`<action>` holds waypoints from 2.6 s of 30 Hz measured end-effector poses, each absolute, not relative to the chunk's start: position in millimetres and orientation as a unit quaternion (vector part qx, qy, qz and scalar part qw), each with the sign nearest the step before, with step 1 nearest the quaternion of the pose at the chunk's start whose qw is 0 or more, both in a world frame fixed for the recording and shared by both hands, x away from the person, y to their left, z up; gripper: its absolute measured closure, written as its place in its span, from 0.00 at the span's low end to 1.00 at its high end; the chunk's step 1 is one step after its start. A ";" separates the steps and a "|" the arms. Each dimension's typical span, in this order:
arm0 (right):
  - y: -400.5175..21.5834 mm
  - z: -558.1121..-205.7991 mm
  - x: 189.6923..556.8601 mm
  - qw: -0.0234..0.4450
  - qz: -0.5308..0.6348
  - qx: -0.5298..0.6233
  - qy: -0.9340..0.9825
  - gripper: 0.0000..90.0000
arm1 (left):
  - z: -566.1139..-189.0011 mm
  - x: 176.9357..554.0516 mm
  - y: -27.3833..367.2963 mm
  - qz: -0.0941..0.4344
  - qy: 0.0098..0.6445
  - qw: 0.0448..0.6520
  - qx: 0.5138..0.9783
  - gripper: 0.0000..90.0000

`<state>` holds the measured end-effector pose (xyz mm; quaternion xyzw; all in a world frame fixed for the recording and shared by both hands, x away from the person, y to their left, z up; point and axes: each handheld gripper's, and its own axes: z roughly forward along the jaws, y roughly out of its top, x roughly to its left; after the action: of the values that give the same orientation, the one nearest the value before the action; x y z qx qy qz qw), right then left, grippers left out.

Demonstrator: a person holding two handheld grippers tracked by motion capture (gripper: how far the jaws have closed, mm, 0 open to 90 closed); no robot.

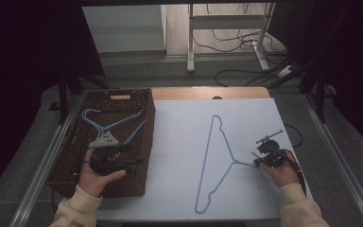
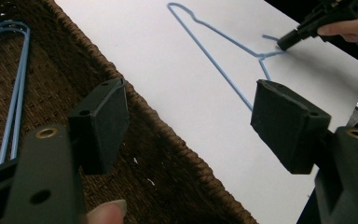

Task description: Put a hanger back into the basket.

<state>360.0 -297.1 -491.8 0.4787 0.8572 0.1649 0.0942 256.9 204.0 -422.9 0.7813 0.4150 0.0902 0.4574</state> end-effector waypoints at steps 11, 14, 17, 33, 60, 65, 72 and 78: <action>-284.6 -492.0 327.5 0.042 0.169 0.452 0.875 1.00 | -422.5 257.8 202.0 0.089 0.413 0.457 0.783 0.31; -276.2 -493.0 320.1 0.030 0.172 0.437 0.882 1.00 | -422.7 257.8 201.9 0.089 0.413 0.457 0.782 0.31; -271.1 -493.1 317.3 0.026 0.172 0.428 0.887 1.00 | -422.5 257.9 201.8 0.089 0.413 0.457 0.782 0.31; -240.0 -490.4 312.5 0.040 0.183 0.370 0.910 0.81 | -423.5 258.3 200.4 0.089 0.413 0.455 0.784 0.31; -218.7 -475.8 314.0 0.041 0.156 0.359 0.919 0.95 | -418.9 256.5 127.7 0.065 0.337 0.437 0.831 0.30; -216.7 -472.2 314.1 0.042 0.155 0.354 0.921 0.95 | -427.0 259.1 106.1 0.056 0.325 0.423 0.844 0.30; -215.1 -466.9 312.7 0.047 0.158 0.347 0.923 0.95 | -440.2 265.1 76.8 0.036 0.310 0.406 0.859 0.31; -214.8 -462.9 311.8 0.051 0.161 0.346 0.923 0.95 | -456.8 271.1 51.3 0.016 0.308 0.386 0.869 0.31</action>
<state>311.8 -214.8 -462.9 0.3457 0.9230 0.1610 0.0513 271.1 51.3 -456.8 0.8692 0.3082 0.0162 0.3863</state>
